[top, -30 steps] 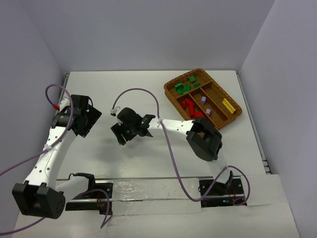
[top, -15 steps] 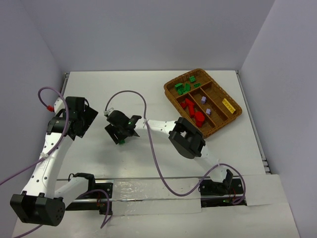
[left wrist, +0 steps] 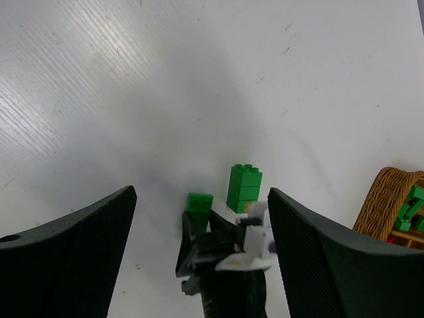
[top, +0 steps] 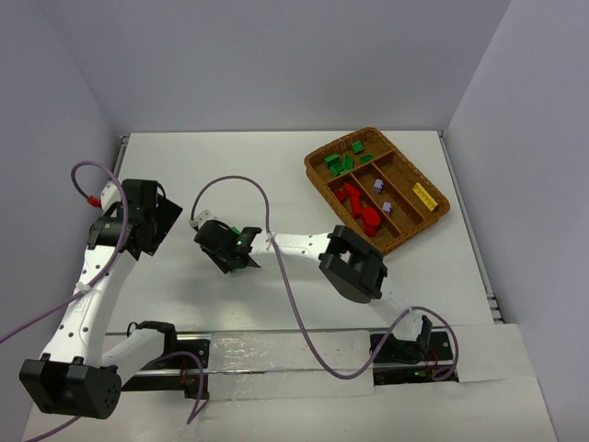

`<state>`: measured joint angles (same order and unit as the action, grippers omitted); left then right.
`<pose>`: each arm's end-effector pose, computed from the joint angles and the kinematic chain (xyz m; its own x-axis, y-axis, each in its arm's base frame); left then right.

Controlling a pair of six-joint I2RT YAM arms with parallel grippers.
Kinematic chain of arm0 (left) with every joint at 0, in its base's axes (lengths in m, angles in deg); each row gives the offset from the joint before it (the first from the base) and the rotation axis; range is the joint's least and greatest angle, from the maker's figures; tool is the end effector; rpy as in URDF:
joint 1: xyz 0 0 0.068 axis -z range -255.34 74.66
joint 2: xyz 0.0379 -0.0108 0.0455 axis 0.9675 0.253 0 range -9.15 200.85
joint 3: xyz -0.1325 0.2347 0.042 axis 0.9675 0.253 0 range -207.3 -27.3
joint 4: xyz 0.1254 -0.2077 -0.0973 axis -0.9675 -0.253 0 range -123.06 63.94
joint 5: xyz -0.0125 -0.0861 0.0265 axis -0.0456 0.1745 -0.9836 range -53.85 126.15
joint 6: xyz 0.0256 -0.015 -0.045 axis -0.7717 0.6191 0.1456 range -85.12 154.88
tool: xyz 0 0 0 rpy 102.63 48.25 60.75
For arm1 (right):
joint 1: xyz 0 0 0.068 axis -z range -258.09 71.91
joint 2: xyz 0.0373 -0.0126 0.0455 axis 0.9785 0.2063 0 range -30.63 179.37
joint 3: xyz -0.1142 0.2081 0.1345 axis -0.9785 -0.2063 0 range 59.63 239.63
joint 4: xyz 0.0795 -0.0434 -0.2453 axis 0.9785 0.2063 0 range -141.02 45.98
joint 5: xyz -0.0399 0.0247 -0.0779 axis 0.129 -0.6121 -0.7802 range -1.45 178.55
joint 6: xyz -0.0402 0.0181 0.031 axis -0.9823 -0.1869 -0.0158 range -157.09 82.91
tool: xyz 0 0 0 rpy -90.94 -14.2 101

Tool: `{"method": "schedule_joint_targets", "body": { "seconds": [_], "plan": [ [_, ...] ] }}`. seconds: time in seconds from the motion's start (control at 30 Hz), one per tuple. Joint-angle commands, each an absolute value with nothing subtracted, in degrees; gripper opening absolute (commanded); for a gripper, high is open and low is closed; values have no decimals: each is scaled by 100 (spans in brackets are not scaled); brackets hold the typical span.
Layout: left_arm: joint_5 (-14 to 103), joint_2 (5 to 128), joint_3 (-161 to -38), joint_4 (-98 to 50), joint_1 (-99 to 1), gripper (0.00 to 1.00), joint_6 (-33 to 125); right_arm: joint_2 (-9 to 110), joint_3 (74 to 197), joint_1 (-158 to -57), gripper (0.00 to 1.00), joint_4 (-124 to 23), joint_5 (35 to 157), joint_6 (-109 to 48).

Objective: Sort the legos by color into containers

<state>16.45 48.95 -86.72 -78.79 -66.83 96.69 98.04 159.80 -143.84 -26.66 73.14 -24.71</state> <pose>0.1909 -0.0165 0.3191 -0.3047 -0.7934 -0.5270 -0.7137 0.5566 -0.4253 0.2117 0.4469 0.1691 -0.4941 -0.5937 -0.6351 -0.7240 0.6854 -0.0774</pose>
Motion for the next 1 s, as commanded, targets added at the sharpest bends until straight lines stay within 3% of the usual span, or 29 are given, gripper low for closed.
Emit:
{"method": "schedule_joint_targets", "body": {
  "seconds": [0.0,0.23,0.37,0.67,0.8,0.97],
  "plan": [
    [1722,4953,-8773,-7774,-6726,87,9605,8533,15547,-14299,20,-3082,7370,-2569],
    [1943,5086,-8701,-7471,-6734,87,9515,6545,14136,-12990,18,-3736,7645,-1871],
    [2083,5218,-8734,-7364,-6734,87,9457,6351,13817,-11822,19,-3794,7644,-1837],
    [2086,5185,-8776,-7396,-6734,87,9351,7008,14045,-9698,19,-4300,7870,-1477],
    [2111,5219,-8820,-7414,-6734,87,9359,7835,14735,-9403,19,-4148,7914,-1596],
    [2139,5245,-8856,-7442,-6743,87,9369,8606,15625,-9346,27,-3833,7961,-1659]
  ]
}}
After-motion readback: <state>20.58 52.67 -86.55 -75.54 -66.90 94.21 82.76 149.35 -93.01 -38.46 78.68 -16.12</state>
